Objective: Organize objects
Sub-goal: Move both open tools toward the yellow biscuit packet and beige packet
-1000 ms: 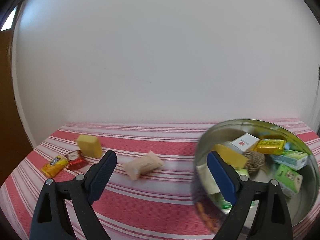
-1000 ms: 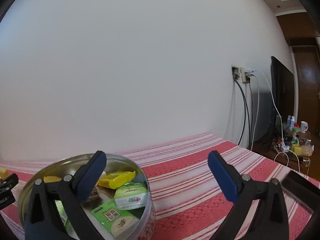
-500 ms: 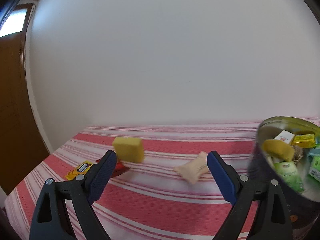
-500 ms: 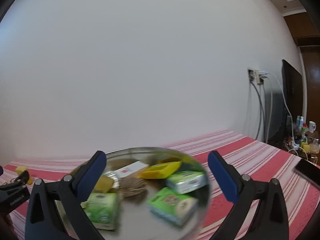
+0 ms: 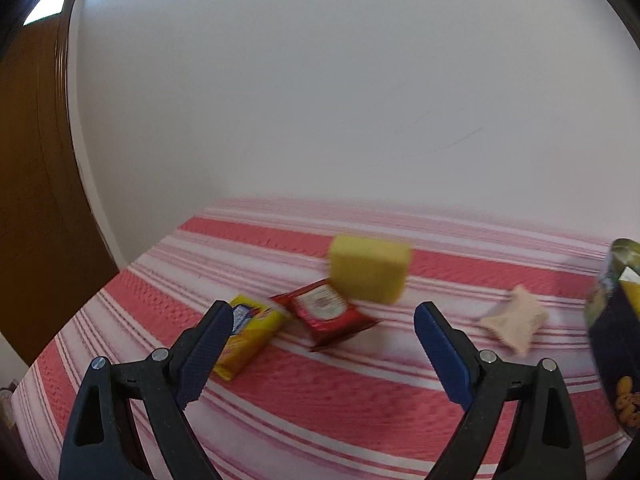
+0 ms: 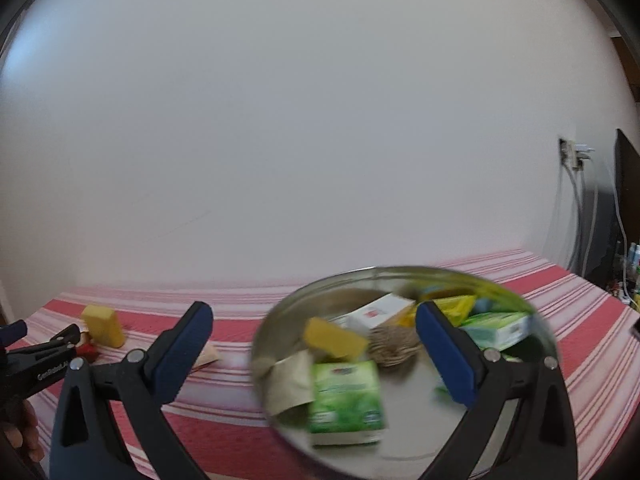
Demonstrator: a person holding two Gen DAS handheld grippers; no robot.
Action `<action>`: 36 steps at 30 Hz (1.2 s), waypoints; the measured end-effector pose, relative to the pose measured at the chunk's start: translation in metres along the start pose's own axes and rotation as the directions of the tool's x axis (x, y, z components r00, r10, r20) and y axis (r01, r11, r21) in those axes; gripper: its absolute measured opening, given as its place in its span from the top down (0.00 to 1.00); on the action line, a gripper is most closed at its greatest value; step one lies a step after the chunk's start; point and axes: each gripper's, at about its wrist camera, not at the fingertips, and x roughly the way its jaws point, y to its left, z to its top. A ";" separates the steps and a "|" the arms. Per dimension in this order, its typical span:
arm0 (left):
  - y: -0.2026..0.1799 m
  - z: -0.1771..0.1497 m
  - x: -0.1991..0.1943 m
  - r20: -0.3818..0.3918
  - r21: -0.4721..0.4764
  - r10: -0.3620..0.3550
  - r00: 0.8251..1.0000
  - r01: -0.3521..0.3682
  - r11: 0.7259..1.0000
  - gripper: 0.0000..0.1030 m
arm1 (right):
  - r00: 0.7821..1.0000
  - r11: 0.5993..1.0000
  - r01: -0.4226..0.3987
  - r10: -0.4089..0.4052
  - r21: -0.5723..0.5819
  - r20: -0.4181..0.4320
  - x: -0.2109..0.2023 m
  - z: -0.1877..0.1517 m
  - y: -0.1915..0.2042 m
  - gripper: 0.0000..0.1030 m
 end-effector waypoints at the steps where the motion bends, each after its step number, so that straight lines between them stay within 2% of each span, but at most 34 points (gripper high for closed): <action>1: 0.007 0.000 0.006 -0.021 -0.009 -0.001 1.000 0.001 1.000 0.09 | 1.000 1.000 -0.005 0.005 -0.007 -0.006 0.002 -0.001 0.006 0.00; 6: 0.033 0.003 0.025 -0.082 -0.021 0.012 0.997 -0.014 1.000 0.09 | 0.999 0.999 -0.030 0.029 -0.035 -0.032 0.014 -0.003 0.042 0.00; 12: 0.052 0.001 0.041 -0.153 -0.003 0.013 0.988 -0.014 1.000 0.09 | 0.994 0.997 -0.032 0.024 -0.073 -0.110 0.039 -0.005 0.090 0.00; 16: 0.061 0.000 0.053 -0.206 0.001 -0.007 0.979 0.007 1.000 0.09 | 0.984 0.996 -0.022 0.006 -0.085 -0.180 0.056 -0.009 0.114 0.00; 19: 0.064 -0.001 0.059 -0.229 0.018 -0.021 0.973 0.025 1.000 0.09 | 0.968 0.996 -0.004 -0.017 -0.084 -0.250 0.074 -0.011 0.127 0.01; 22: 0.067 -0.002 0.066 -0.267 0.021 -0.045 0.963 0.053 0.998 0.09 | 0.944 0.997 0.005 -0.030 -0.075 -0.328 0.093 -0.015 0.136 0.09; 27: 0.072 -0.004 0.086 -0.346 0.010 -0.072 0.936 0.080 0.997 0.09 | 0.887 0.997 0.034 -0.062 -0.070 -0.457 0.124 -0.026 0.147 0.11; 36: 0.075 0.000 0.094 -0.356 -0.022 -0.090 0.930 0.088 0.996 0.09 | 0.811 0.997 0.072 -0.076 -0.031 -0.580 0.155 -0.040 0.147 0.15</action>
